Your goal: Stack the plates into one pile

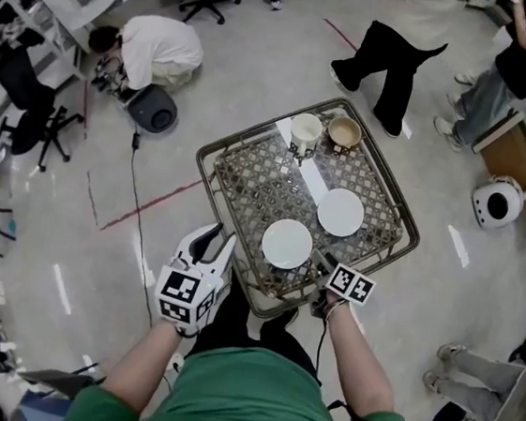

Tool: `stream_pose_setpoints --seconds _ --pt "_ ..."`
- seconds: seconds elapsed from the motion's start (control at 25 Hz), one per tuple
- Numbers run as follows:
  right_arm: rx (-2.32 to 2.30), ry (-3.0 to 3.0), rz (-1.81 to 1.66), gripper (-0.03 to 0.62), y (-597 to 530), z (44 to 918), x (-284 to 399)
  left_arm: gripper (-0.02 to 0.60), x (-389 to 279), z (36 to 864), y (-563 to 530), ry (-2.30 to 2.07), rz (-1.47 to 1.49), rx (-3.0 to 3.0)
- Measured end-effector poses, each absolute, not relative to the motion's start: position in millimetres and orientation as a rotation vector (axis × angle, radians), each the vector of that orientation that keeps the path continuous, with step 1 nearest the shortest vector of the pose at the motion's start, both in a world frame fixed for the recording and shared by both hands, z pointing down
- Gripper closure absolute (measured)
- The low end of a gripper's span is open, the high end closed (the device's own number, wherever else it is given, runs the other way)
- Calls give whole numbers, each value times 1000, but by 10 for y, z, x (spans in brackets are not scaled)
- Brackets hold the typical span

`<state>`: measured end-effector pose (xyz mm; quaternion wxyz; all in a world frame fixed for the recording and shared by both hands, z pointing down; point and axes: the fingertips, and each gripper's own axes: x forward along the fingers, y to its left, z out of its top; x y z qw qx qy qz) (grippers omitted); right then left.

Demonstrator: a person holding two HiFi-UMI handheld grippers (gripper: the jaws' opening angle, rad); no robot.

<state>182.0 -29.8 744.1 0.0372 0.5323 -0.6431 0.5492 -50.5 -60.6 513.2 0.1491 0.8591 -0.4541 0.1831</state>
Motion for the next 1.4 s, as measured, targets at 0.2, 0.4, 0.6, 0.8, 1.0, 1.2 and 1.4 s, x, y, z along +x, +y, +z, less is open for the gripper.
stream_pose_setpoints --seconds 0.2,0.4,0.6,0.8,1.0,1.2,1.4 --pt "1522 -1976 1766 365 -175 7693 1590 456 -739 5218 -443 -1365 545 2420" --pt "1503 -1918 1842 367 -53 7847 1480 456 -859 5376 -391 -1326 577 2385" --pt "1509 -1844 1867 367 -11 8018 1367 456 -979 5429 -516 -1284 564 2387" --pt "1562 -1816 1886 390 -94 8107 1286 456 -1130 5494 -644 -1266 567 2382" --pt "1592 -1799 1901 435 -176 8163 1249 456 -1159 5532 -728 -1233 577 2393" --pt "1569 -1883 1843 539 -211 8082 1217 456 -1129 5485 -783 -1201 578 2427" --pt "1601 -2004 1789 562 -313 7711 1192 456 -1114 5365 -876 -1182 552 2470"
